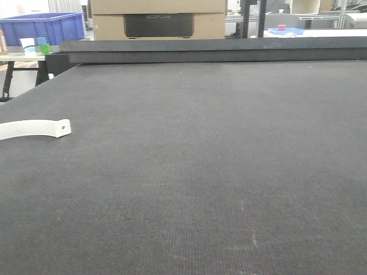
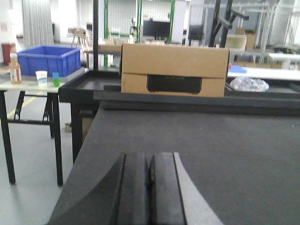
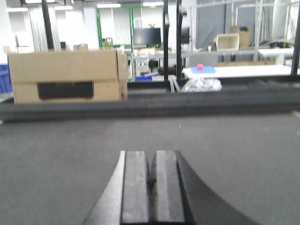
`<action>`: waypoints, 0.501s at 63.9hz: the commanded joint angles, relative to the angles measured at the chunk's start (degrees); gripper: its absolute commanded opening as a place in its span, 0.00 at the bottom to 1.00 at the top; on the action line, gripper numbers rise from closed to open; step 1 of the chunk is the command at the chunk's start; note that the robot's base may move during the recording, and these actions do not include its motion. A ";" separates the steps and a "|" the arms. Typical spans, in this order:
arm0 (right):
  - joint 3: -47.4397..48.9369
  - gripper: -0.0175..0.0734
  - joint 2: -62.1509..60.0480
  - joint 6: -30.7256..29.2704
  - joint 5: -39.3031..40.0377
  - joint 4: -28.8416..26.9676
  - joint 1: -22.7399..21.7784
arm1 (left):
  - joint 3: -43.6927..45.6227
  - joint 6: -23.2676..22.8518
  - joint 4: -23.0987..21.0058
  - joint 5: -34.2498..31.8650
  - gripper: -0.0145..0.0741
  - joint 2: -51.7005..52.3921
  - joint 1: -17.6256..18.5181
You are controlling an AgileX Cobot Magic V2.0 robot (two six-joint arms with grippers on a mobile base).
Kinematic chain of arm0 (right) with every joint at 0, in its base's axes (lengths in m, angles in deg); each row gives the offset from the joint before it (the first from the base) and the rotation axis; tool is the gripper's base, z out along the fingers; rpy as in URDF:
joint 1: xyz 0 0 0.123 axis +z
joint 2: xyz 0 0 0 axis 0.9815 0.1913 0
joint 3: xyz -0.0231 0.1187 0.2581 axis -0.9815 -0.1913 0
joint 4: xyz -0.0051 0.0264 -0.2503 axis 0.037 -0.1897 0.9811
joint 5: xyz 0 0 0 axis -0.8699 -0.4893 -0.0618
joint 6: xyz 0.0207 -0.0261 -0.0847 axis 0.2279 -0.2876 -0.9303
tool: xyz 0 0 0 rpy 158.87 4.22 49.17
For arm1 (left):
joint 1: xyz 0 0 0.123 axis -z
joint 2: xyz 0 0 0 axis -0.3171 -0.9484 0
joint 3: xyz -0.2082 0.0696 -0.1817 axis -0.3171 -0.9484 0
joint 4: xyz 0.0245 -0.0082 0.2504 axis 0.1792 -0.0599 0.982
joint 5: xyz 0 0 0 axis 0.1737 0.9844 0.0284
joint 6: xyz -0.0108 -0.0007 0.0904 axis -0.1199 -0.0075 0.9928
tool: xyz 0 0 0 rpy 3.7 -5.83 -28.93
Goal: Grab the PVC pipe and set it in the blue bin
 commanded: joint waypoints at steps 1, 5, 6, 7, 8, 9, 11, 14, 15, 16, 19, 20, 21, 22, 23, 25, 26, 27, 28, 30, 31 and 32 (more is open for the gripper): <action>6.59 0.01 5.17 -0.16 -2.40 -0.04 -0.18 | 6.55 0.03 -0.31 6.79 0.04 -6.02 0.41; 10.56 0.01 9.24 -0.16 -6.26 -0.04 -0.18 | 11.31 0.03 -0.31 11.73 0.04 -11.33 0.41; 11.57 0.01 10.37 -0.16 -7.43 -0.04 -0.18 | 12.34 0.03 -0.31 13.40 0.04 -12.55 0.41; 12.58 0.01 12.07 -0.16 -8.60 -0.04 -0.18 | 13.36 0.03 -0.31 14.50 0.04 -13.78 0.41; 14.10 0.01 13.18 -0.16 -10.33 0.23 -0.18 | 14.90 0.03 -0.43 16.22 0.04 -15.64 0.41; 15.07 0.01 14.85 -0.16 -11.45 0.54 -0.18 | 15.92 0.03 -0.54 17.44 0.04 -16.90 0.41; 17.37 0.01 17.69 -0.16 -14.16 1.75 -0.18 | 18.46 0.03 -0.82 20.51 0.04 -20.06 0.41; 20.44 0.01 20.91 -0.16 -17.77 3.19 -0.06 | 21.86 0.03 -0.91 24.20 0.04 -23.77 0.41; 21.25 0.01 21.92 -0.16 -18.71 3.54 -0.06 | 22.76 0.03 -0.91 25.99 0.04 -25.63 0.41; 22.03 0.01 22.93 -0.16 -19.54 3.86 0.08 | 24.10 0.03 -0.91 27.15 0.04 -26.82 0.41; 24.34 0.01 26.37 -0.16 -21.80 4.92 0.72 | 26.42 0.03 -0.91 30.53 0.04 -30.83 0.41; 24.91 0.01 27.76 -0.16 -22.25 4.91 0.96 | 27.07 0.03 -0.91 31.15 0.04 -31.91 0.41; 25.67 0.01 28.66 -0.16 -22.68 4.91 1.16 | 27.64 0.03 -0.91 31.58 0.04 -32.95 0.41; 26.13 0.01 29.57 -0.16 -23.30 4.91 1.38 | 28.15 0.03 -0.91 31.73 0.04 -33.98 0.41; 26.56 0.01 30.50 -0.16 -23.69 4.91 1.67 | 28.75 0.03 -0.91 31.87 0.04 -34.98 0.41; 27.31 0.01 32.39 -0.16 -24.70 4.91 2.38 | 29.47 0.03 -0.91 31.67 0.04 -37.28 0.41; 27.83 0.01 33.80 -0.16 -25.61 4.91 2.70 | 29.58 0.03 -0.91 31.36 0.04 -38.52 0.41; 28.09 0.01 34.78 -0.16 -26.27 4.91 3.16 | 29.79 0.03 -0.91 31.04 0.04 -39.29 0.41; 28.32 0.01 35.79 -0.16 -26.85 4.91 3.50 | 29.90 0.03 -0.91 30.43 0.04 -40.13 0.41; 28.67 0.01 38.27 -0.16 -28.17 4.91 4.09 | 29.89 0.03 -0.91 29.19 0.04 -41.80 0.41; 28.71 0.01 39.72 -0.16 -29.07 4.91 4.50 | 29.89 0.03 -0.91 28.48 0.04 -43.00 0.41; 28.71 0.01 40.68 -0.16 -29.64 4.91 4.64 | 29.78 0.03 -0.91 28.16 0.04 -43.83 0.41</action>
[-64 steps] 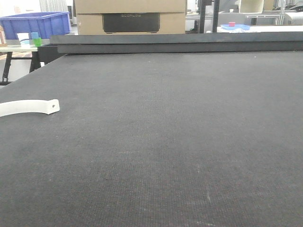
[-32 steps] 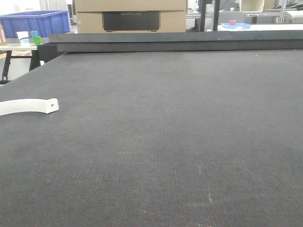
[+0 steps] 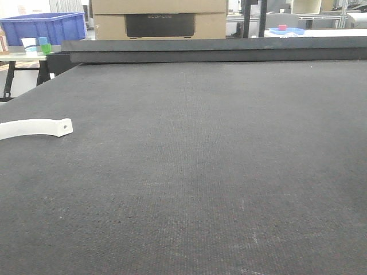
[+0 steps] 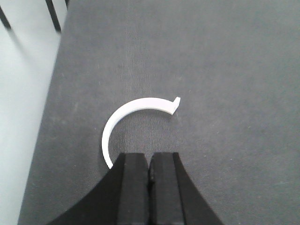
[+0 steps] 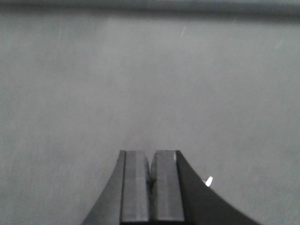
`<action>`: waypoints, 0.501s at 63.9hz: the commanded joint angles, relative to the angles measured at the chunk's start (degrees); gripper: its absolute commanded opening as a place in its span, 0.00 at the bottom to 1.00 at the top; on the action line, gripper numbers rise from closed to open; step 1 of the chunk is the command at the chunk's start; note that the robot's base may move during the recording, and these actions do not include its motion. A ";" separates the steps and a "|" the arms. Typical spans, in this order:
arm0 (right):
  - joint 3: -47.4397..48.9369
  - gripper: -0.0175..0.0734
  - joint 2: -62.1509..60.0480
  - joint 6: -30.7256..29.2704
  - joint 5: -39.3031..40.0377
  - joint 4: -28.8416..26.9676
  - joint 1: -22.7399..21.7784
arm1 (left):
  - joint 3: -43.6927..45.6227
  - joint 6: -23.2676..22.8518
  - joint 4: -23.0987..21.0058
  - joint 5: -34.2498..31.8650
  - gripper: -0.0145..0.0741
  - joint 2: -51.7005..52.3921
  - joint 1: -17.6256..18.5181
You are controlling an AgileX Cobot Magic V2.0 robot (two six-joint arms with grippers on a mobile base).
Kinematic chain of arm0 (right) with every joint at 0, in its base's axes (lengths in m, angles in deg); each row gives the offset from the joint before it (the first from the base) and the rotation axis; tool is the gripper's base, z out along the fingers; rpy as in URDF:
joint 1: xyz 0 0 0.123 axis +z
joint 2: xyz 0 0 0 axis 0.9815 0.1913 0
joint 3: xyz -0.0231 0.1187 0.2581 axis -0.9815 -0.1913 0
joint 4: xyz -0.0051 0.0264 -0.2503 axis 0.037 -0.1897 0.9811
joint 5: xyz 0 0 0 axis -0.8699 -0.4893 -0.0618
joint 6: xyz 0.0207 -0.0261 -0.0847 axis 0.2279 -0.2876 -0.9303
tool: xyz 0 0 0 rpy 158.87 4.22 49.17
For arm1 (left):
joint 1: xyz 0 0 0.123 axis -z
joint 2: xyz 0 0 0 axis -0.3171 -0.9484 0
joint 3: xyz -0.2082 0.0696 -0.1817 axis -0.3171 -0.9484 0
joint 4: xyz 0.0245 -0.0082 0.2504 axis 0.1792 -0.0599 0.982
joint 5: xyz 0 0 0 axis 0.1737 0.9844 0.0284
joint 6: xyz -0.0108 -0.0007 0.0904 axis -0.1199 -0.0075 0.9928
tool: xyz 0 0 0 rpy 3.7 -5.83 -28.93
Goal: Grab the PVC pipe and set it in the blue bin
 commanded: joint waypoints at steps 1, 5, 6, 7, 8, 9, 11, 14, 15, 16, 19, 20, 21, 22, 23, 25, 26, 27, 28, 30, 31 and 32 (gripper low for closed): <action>0.87 0.01 6.60 -0.16 -4.39 0.91 1.55 | 0.77 0.03 -0.66 -2.25 0.04 -5.25 0.41; 0.87 0.01 10.93 -0.16 -6.72 0.91 1.84 | 0.77 0.03 -0.66 -2.60 0.04 -8.73 0.41; 0.87 0.01 12.50 -0.16 -7.14 0.91 1.84 | 0.77 0.03 -0.66 -2.65 0.04 -9.83 0.41; 0.87 0.01 13.53 -0.16 -7.51 0.91 1.84 | 0.77 0.03 -0.66 -2.65 0.04 -10.53 0.41; 0.87 0.01 14.54 -0.16 -7.97 0.91 1.84 | 0.77 0.03 -0.66 -2.65 0.04 -11.20 0.41; 0.87 0.01 16.04 -0.16 -8.11 0.91 1.84 | 0.77 0.03 -0.51 -2.65 0.04 -11.86 0.41; 0.87 0.01 17.99 -0.16 -8.35 0.91 1.84 | 0.77 0.03 -0.06 -2.65 0.04 -13.16 0.41; 0.90 0.01 20.73 -0.16 -8.35 0.77 1.84 | 0.77 0.03 0.29 -2.81 0.04 -15.27 0.41; 0.90 0.01 22.02 -0.16 -8.35 0.59 1.84 | 0.77 0.03 0.29 -2.81 0.04 -15.82 0.41; 0.90 0.01 22.85 -0.16 -8.16 0.44 1.84 | 0.77 0.03 0.64 -2.81 0.04 -16.37 0.41; 0.90 0.01 25.24 -0.16 -7.35 0.15 1.84 | 0.77 0.03 0.64 -2.92 0.04 -17.91 0.41; 0.90 0.01 26.01 -0.16 -7.14 0.00 1.84 | 0.77 0.03 0.64 -3.06 0.04 -18.66 0.41; 0.90 0.01 26.76 -0.16 -7.02 -0.14 1.84 | 0.77 0.03 0.64 -3.21 0.04 -19.11 0.41; 0.90 0.01 27.49 -0.16 -6.94 -0.27 1.84 | 0.77 0.03 0.64 -3.24 0.04 -19.56 0.41; 0.90 0.01 28.54 -0.16 -6.94 -0.42 1.84 | 0.77 0.03 0.64 -3.46 0.04 -20.01 0.41; 0.90 0.01 29.91 -0.16 -6.94 -0.39 1.84 | 0.77 0.03 0.64 -3.93 0.04 -21.07 0.41; 0.90 0.01 30.92 -0.16 -6.74 -0.39 1.84 | 0.77 0.03 0.64 -4.19 0.04 -21.49 0.41; 0.90 0.01 31.61 -0.16 -6.37 -0.39 1.84 | 0.77 -0.09 0.64 -4.34 0.04 -21.91 0.41; 0.90 0.01 32.30 -0.16 -5.85 -0.20 1.84 | 0.77 -0.09 0.64 -4.47 0.04 -22.33 0.41; 1.13 0.01 33.59 -0.16 -5.71 -0.20 1.84 | 0.77 -0.19 0.29 -4.47 0.04 -23.23 0.41; 1.27 0.01 34.24 -0.16 -5.71 -0.20 1.84 | 0.77 -0.34 0.29 -4.47 0.04 -23.58 0.41; 1.59 0.01 35.18 -0.16 -6.08 -0.20 1.84 | 0.77 -0.64 0.29 -4.47 0.04 -23.88 0.41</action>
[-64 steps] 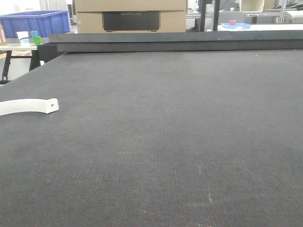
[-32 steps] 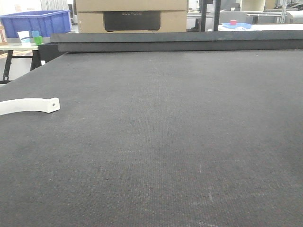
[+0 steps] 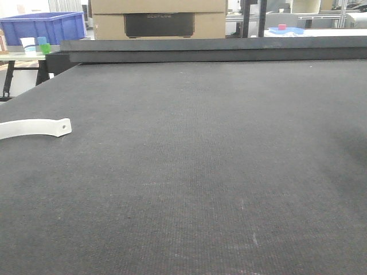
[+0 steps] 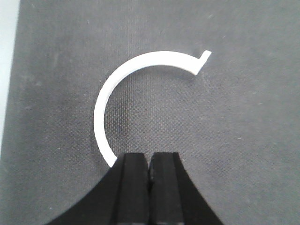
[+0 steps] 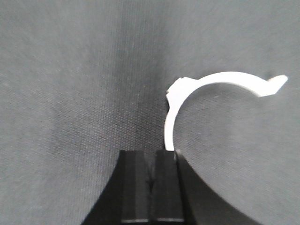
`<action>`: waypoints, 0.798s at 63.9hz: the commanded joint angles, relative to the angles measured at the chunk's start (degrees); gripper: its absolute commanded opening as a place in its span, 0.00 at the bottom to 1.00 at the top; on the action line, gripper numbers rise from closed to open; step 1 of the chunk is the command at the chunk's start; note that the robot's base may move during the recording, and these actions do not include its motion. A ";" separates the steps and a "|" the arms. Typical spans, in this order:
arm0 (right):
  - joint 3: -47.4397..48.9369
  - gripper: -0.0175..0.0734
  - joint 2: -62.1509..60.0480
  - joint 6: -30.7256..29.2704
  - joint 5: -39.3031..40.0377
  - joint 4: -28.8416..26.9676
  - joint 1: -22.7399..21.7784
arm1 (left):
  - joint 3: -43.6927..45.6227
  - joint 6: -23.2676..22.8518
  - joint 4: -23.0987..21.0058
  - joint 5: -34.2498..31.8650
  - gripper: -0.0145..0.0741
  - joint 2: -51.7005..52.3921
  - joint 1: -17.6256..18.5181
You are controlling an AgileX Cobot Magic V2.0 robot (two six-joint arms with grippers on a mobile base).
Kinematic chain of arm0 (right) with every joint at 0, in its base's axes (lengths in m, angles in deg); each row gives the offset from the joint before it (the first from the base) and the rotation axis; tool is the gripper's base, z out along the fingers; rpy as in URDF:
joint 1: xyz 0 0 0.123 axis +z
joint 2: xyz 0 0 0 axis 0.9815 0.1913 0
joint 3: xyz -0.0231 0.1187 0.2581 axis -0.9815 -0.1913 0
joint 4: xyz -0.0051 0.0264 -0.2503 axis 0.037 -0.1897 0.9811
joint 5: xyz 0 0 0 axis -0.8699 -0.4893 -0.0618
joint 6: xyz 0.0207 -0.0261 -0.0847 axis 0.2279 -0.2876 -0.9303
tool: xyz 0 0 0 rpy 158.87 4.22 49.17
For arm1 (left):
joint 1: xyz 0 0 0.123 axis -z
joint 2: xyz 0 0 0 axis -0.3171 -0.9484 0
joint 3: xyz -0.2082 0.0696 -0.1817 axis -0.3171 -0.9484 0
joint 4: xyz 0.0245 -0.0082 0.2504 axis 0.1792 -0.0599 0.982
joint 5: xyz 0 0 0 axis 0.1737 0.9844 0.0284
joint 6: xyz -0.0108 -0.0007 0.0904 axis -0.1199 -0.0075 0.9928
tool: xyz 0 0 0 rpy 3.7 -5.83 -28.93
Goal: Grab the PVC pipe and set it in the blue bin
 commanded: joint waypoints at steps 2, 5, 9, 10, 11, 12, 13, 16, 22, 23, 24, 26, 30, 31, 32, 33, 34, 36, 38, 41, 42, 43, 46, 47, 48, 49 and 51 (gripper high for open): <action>1.53 0.01 4.71 -0.16 -0.01 0.21 0.00 | 0.37 -0.64 -0.51 -1.01 0.04 -2.09 0.41; 2.65 0.01 6.63 -0.16 -1.46 0.47 0.00 | 0.37 -0.64 -0.76 -1.01 0.04 -2.71 0.41; 4.03 0.01 9.03 -0.16 -3.32 0.92 0.00 | 0.37 -0.64 -0.76 -1.12 0.04 -3.18 0.41; 4.53 0.01 9.63 -0.16 -4.14 0.92 0.00 | 0.37 -0.64 -0.76 -1.27 0.04 -3.25 0.41; 4.87 0.01 10.23 -0.16 -4.70 1.06 0.00 | 0.37 -0.64 -0.76 -1.40 0.04 -3.25 0.41; 5.25 0.01 10.82 -0.16 -5.27 1.06 0.00 | 0.37 -0.64 -0.76 -1.44 0.04 -3.26 0.41; 5.60 0.02 11.45 -0.16 -5.88 1.06 -0.12 | 0.37 -0.64 -0.76 -1.53 0.04 -3.26 0.41; 6.85 0.05 13.74 -0.16 -7.99 1.06 -0.25 | 0.37 -0.64 -0.76 -2.00 0.04 -3.26 0.41; 8.64 0.20 17.72 -0.16 -10.59 1.06 -0.25 | 0.37 -0.64 -0.76 -2.33 0.04 -3.26 0.41; 8.92 0.23 18.13 -0.16 -10.72 1.06 -0.25 | 0.37 -0.64 -0.76 -2.43 0.04 -3.26 0.41; 8.97 0.28 18.62 -0.16 -10.96 1.06 -0.25 | 0.37 -0.64 -0.76 -2.49 0.04 -3.26 0.41; 9.14 0.34 19.10 -0.16 -11.06 1.06 -0.34 | 0.37 -0.64 -0.76 -2.61 0.04 -3.26 0.41; 9.14 0.44 19.63 -0.16 -11.06 1.06 -0.34 | 0.37 -0.64 -0.76 -2.70 0.04 -3.26 0.41; 9.14 0.46 19.86 -0.16 -11.06 1.06 -0.34 | 0.37 -0.64 -0.76 -2.70 0.04 -3.26 0.41; 9.14 0.47 19.87 -0.16 -11.06 1.06 -0.34 | 0.37 -0.64 -0.76 -2.70 0.04 -3.26 0.41; 9.14 0.48 20.00 -0.16 -11.06 1.06 -0.47 | 0.37 -0.64 -0.76 -2.70 0.04 -3.26 0.41; 9.14 0.48 20.01 -0.16 -11.06 1.06 -0.62 | 0.37 -0.64 -0.76 -2.70 0.04 -3.26 0.41; 9.02 0.48 20.14 -0.16 -10.75 1.06 -0.90 | 0.37 -0.64 -0.88 -2.68 0.04 -3.26 0.41; 9.02 0.48 20.14 -0.16 -10.28 1.06 -1.35 | 0.37 -0.64 -0.88 -2.68 0.04 -3.26 0.41; 9.02 0.47 20.14 -0.16 -9.55 1.06 -2.08 | 0.37 -0.64 -0.87 -2.85 0.04 -3.26 0.41; 9.02 0.46 20.14 -0.16 -9.29 1.06 -2.36 | 0.37 -0.64 -0.87 -2.85 0.04 -3.26 0.41; 9.02 0.46 20.14 -0.16 -9.14 1.06 -2.67 | 0.37 -0.64 -0.87 -2.85 0.04 -3.26 0.41; 9.02 0.45 20.25 -0.16 -8.85 0.70 -3.86 | 0.37 -0.64 -0.87 -2.85 0.04 -3.26 0.41; 9.02 0.44 20.42 -0.16 -8.88 0.42 -4.20 | 0.37 -0.64 -0.87 -2.85 0.04 -3.26 0.41; 9.02 0.44 20.49 -0.16 -8.83 0.14 -4.48 | 0.37 -0.64 -0.87 -2.85 0.04 -3.26 0.41; 9.02 0.43 20.47 -0.16 -8.83 -0.12 -4.76 | 0.37 -0.64 -0.87 -2.85 0.04 -3.26 0.41; 9.02 0.42 20.62 -0.28 -8.72 -0.62 -5.15 | 0.37 -0.64 -0.87 -2.97 0.04 -3.26 0.41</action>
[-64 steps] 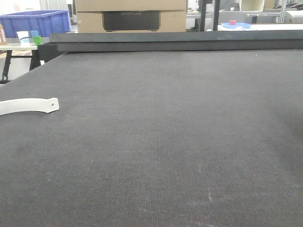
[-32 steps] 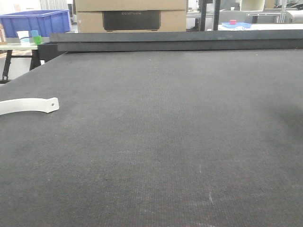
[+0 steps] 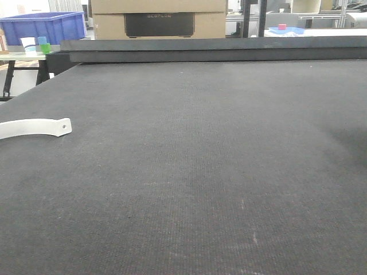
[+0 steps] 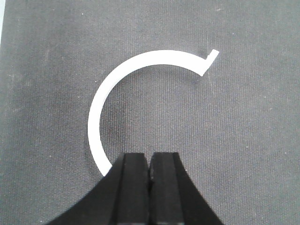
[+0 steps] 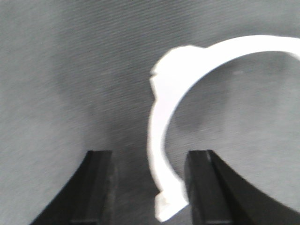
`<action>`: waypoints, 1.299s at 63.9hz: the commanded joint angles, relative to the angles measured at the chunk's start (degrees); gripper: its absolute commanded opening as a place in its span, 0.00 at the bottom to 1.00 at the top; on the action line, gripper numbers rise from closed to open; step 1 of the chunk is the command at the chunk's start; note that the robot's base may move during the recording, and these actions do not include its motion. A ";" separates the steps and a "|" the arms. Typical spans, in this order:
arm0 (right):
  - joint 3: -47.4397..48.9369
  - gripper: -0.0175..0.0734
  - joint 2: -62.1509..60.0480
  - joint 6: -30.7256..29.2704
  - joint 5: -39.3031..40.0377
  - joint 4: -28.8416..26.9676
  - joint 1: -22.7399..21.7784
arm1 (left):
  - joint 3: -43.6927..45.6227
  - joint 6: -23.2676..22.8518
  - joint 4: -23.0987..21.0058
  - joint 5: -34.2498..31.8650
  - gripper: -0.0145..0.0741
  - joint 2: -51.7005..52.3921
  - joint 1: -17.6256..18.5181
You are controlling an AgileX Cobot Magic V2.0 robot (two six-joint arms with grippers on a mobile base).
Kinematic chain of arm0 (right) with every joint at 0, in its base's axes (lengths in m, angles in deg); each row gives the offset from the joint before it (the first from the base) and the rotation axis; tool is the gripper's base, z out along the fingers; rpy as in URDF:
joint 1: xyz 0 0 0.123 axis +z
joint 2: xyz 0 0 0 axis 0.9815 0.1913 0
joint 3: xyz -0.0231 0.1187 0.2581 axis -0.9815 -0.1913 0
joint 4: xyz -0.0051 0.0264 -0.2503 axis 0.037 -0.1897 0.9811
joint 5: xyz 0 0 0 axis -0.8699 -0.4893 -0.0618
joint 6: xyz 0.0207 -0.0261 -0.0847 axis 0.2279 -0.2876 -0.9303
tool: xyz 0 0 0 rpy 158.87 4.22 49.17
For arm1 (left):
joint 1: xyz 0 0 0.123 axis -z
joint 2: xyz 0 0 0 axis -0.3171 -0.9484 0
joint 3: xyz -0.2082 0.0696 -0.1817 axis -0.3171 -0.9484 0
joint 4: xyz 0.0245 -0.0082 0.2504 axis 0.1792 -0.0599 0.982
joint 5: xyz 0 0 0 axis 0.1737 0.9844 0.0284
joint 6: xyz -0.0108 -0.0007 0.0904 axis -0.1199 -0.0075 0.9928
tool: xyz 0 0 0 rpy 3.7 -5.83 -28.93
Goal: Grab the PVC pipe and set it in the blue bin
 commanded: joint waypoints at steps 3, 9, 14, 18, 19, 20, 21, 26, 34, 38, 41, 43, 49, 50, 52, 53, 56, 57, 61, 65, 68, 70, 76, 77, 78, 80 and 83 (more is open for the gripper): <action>0.35 0.40 0.50 -0.81 0.63 -0.98 -1.55 | 0.37 -0.53 -0.48 -1.01 0.04 0.04 0.41; 0.10 0.38 0.71 -1.88 0.79 -1.86 -1.44 | 0.37 -0.53 -0.48 -1.55 0.04 0.04 0.41; -0.39 0.38 0.71 -2.28 1.41 -2.30 -1.44 | 0.37 -0.53 -0.48 -1.63 0.04 0.04 0.41; -1.41 0.38 0.71 -2.53 2.80 -2.30 -1.44 | 0.37 -0.53 -0.48 -1.63 0.04 0.04 0.41; -1.69 0.38 0.71 -2.86 3.06 -2.30 -1.44 | 0.37 -0.53 -0.48 -1.63 0.04 0.04 0.41; -2.10 0.38 0.71 -3.08 3.59 -2.30 -1.44 | 0.37 -0.53 -0.48 -1.63 0.04 0.04 0.41; -2.39 0.38 0.71 -3.23 3.94 -2.30 -1.44 | 0.37 -0.53 -0.48 -1.63 0.04 0.04 0.41; -3.55 0.38 0.83 -3.23 6.01 -2.19 -1.44 | 0.37 -0.53 -0.48 -1.63 0.04 0.04 0.41; -3.57 0.38 1.88 -3.35 6.36 -2.19 -1.44 | 0.37 -0.53 -0.48 -1.63 0.04 0.04 0.41; -3.57 0.38 2.87 -3.81 6.25 -2.19 -1.44 | 0.37 -0.53 -0.48 -1.63 0.04 0.04 0.41; -3.57 0.38 3.28 -3.84 6.25 -2.19 -1.44 | 0.37 -0.65 -0.48 -1.57 0.04 0.04 0.41; -3.57 0.38 3.39 -3.84 6.14 -2.19 -1.44 | 0.37 -0.95 -0.48 -1.57 0.04 0.04 0.41; -3.57 0.30 3.39 -3.84 6.12 -2.19 -1.44 | 0.37 -2.80 -0.48 -0.82 0.04 0.04 0.41; -3.57 0.28 3.39 -3.84 6.12 -2.19 -1.44 | 0.37 -3.34 -0.48 -0.58 0.04 0.04 0.41; -3.57 0.24 3.47 -3.84 5.97 -2.19 -1.44 | 0.37 -4.14 -0.48 -0.01 0.04 0.04 0.41; -3.57 0.22 3.47 -3.84 5.89 -2.19 -1.44 | 0.37 -4.52 -0.36 0.28 0.04 -0.07 0.30; -3.57 0.14 3.47 -3.84 5.84 -2.19 -1.44 | 0.37 -5.14 -0.19 1.36 0.04 -0.19 0.05; -3.57 0.12 3.47 -3.84 5.84 -2.19 -1.44 | 0.37 -5.46 -0.19 1.65 0.04 -0.31 -0.25; -3.57 0.03 3.47 -3.84 5.95 -2.19 -1.44 | 0.37 -6.47 -0.19 3.30 0.04 -1.02 -1.53; -3.46 0.01 3.47 -3.84 6.05 -2.19 -1.55 | 0.37 -6.47 -0.57 5.27 0.04 -2.36 -3.51; -3.00 0.01 3.47 -3.84 5.30 -2.19 -1.55 | 0.49 -6.47 -0.68 6.26 0.04 -3.43 -5.09; -2.45 0.01 3.47 -3.84 4.49 -2.19 -1.55 | 0.62 -6.06 -0.80 6.81 0.04 -4.32 -6.13; 0.33 0.01 2.99 -3.84 0.42 -2.30 -1.55 | 1.50 -2.71 -1.50 8.77 0.04 -7.09 -8.28; 0.78 0.01 2.81 -3.84 -0.01 -2.46 -1.55 | 1.60 -2.26 -1.61 9.06 0.04 -7.49 -8.28; 1.24 0.01 2.65 -3.84 -0.38 -2.69 -1.55 | 1.61 -1.84 -1.59 9.21 0.04 -7.91 -8.28; 2.16 0.01 2.16 -3.84 -1.07 -3.37 -1.55 | 1.77 -1.11 -1.59 9.61 0.04 -8.67 -8.28; 3.66 0.01 1.29 -3.84 -2.07 -4.27 -1.55 | 2.00 -0.90 -1.59 9.98 0.04 -9.79 -8.15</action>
